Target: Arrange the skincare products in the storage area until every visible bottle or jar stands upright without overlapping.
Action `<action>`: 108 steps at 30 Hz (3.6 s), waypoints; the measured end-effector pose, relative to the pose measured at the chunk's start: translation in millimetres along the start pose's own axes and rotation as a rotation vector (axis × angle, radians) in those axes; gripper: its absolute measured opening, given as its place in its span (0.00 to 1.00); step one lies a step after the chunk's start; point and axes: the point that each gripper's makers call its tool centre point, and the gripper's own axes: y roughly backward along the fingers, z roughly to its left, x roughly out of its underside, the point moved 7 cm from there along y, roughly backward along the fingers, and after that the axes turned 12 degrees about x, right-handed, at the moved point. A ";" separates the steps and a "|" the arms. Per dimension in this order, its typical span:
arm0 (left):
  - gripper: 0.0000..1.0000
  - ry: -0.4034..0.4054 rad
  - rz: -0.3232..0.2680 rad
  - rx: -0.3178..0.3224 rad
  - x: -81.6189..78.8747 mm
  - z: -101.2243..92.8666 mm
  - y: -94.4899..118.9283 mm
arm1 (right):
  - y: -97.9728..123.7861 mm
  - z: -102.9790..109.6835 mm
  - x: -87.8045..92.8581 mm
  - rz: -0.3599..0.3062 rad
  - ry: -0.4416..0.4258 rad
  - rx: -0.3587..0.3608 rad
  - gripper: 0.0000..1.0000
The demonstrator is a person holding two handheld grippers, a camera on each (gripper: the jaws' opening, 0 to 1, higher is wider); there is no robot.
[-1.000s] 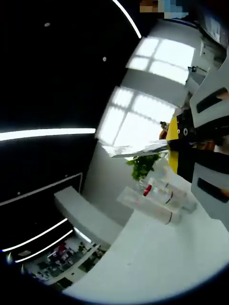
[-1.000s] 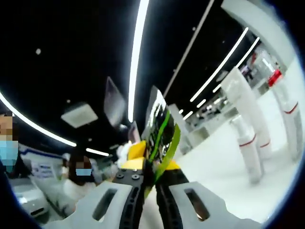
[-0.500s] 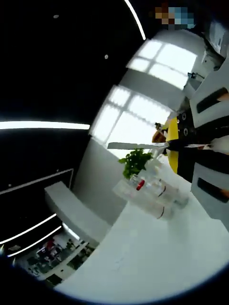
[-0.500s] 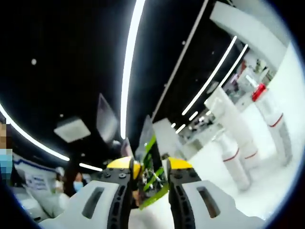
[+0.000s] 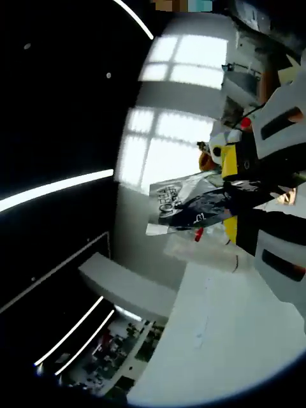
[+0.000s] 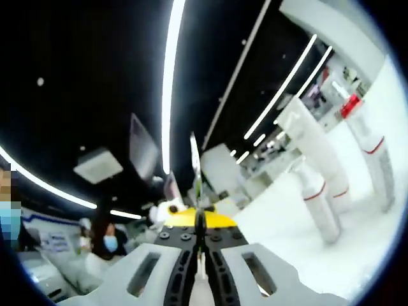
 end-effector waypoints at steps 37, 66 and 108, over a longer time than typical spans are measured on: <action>0.08 0.139 -0.017 0.012 -4.3 4.3 11.3 | -0.1 -5.2 9.6 0.038 0.051 0.044 0.01; 0.14 -0.132 0.000 -0.300 -7.2 25.5 23.6 | -6.8 -19.6 33.6 0.220 0.070 0.184 0.00; 0.06 -0.187 0.359 -0.490 28.6 47.9 17.3 | -60.0 -74.8 57.9 0.708 0.302 0.592 0.03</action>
